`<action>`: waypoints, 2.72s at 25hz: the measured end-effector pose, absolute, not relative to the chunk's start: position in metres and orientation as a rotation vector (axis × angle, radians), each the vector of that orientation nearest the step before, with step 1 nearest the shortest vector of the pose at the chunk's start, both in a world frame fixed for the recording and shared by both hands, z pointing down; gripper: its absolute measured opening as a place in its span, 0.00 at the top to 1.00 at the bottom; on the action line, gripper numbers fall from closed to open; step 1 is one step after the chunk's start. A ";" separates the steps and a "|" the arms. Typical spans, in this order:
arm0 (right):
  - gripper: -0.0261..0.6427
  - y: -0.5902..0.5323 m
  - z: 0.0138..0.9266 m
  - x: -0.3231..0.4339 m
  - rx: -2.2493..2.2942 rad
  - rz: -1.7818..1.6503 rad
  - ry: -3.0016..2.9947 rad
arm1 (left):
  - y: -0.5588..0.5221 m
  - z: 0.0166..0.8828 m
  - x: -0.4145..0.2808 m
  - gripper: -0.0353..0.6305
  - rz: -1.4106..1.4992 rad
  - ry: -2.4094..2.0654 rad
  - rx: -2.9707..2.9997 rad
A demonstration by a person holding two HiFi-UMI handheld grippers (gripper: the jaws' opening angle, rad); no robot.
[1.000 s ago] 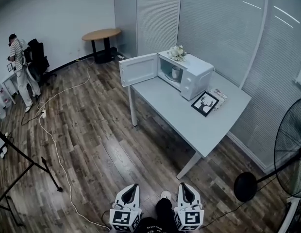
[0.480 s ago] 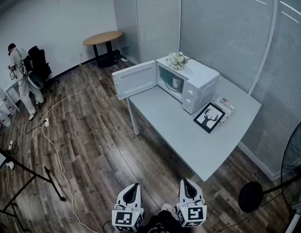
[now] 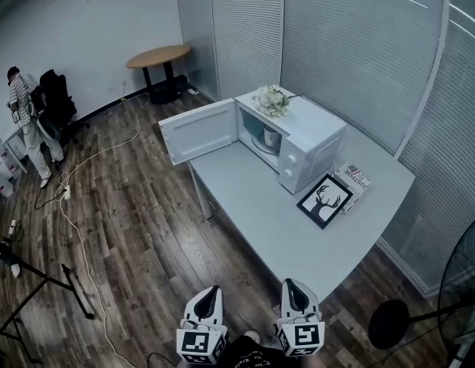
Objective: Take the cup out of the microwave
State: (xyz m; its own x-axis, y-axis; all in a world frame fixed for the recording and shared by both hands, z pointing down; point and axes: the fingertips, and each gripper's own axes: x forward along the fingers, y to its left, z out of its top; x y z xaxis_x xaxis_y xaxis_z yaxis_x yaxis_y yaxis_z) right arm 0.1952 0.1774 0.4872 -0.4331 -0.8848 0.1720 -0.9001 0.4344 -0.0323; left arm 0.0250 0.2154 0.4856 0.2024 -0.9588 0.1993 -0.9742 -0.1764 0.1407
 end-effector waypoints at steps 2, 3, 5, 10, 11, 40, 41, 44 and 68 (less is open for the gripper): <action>0.96 0.170 0.489 0.195 1.592 0.194 -2.552 | 0.207 0.490 0.027 0.94 0.110 -1.834 2.233; 0.96 0.168 0.490 0.195 1.586 0.201 -2.552 | 0.204 0.493 0.028 0.94 0.114 -1.828 2.226; 0.96 0.164 0.493 0.194 1.578 0.211 -2.545 | 0.197 0.497 0.030 0.94 0.116 -1.813 2.220; 0.96 0.143 0.501 0.189 1.602 0.227 -2.521 | 0.161 0.501 0.030 0.94 0.111 -1.770 2.263; 0.96 0.137 0.502 0.186 1.612 0.229 -2.516 | 0.152 0.502 0.028 0.94 0.116 -1.759 2.278; 0.96 -0.077 0.504 0.059 1.945 0.314 -2.295 | -0.108 0.508 -0.111 0.94 0.166 -1.444 2.466; 0.96 -0.080 0.505 0.057 1.951 0.314 -2.291 | -0.112 0.508 -0.112 0.94 0.166 -1.435 2.472; 0.96 -0.087 0.506 0.054 1.958 0.317 -2.276 | -0.120 0.508 -0.113 0.94 0.161 -1.422 2.481; 0.83 -0.199 0.508 0.074 1.858 0.361 -2.298 | -0.203 0.506 -0.087 0.94 0.163 -1.461 2.450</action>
State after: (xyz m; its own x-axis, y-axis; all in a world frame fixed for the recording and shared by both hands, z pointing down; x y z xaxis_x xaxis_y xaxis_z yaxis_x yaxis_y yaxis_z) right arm 0.0738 -0.1991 0.5080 -0.2128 -0.9370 0.2772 -0.9768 0.1972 -0.0834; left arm -0.0870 -0.2033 0.5061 0.4811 -0.8434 0.2393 -0.8754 -0.4472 0.1838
